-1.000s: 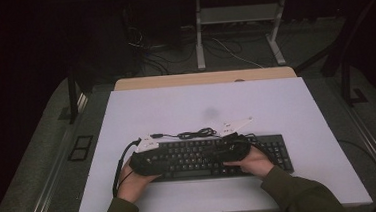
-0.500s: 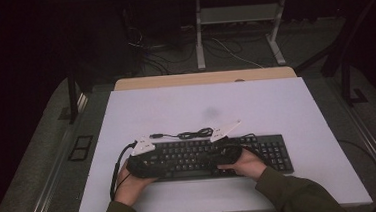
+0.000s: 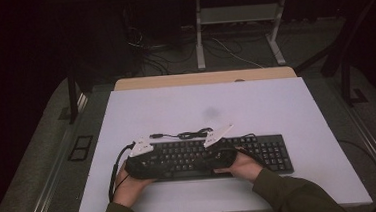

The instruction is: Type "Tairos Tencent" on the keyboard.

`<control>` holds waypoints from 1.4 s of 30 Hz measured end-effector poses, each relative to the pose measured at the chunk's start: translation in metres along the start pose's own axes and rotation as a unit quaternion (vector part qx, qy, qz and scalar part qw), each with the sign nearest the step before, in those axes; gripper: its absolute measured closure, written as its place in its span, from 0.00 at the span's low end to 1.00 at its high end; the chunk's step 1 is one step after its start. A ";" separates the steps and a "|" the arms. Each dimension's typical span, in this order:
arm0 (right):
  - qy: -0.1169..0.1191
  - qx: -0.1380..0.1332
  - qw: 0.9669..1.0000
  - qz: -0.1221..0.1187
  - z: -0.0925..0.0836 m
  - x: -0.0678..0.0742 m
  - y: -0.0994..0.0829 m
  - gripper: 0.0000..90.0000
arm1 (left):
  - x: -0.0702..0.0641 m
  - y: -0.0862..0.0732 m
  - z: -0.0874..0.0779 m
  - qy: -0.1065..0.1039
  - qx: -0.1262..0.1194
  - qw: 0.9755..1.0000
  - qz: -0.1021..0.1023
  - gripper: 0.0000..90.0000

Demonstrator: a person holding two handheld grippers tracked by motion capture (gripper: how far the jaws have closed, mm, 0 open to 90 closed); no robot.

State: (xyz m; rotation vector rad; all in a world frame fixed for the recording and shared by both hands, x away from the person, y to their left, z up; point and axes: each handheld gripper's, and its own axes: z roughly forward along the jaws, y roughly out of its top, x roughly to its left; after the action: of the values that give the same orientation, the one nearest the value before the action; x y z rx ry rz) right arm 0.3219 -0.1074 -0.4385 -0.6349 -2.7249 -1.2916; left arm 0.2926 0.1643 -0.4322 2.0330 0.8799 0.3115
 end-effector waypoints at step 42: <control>-0.061 -0.055 0.995 0.049 -0.032 -0.014 -0.013 0.41 | -0.005 0.020 0.019 -0.051 0.011 0.998 0.023 0.72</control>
State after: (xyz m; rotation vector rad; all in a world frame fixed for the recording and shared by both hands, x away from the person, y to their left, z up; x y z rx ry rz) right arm 0.3253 -0.1436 -0.4308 -0.8731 -2.6914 -1.4326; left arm 0.3084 0.1417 -0.4273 2.0731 0.7792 0.2220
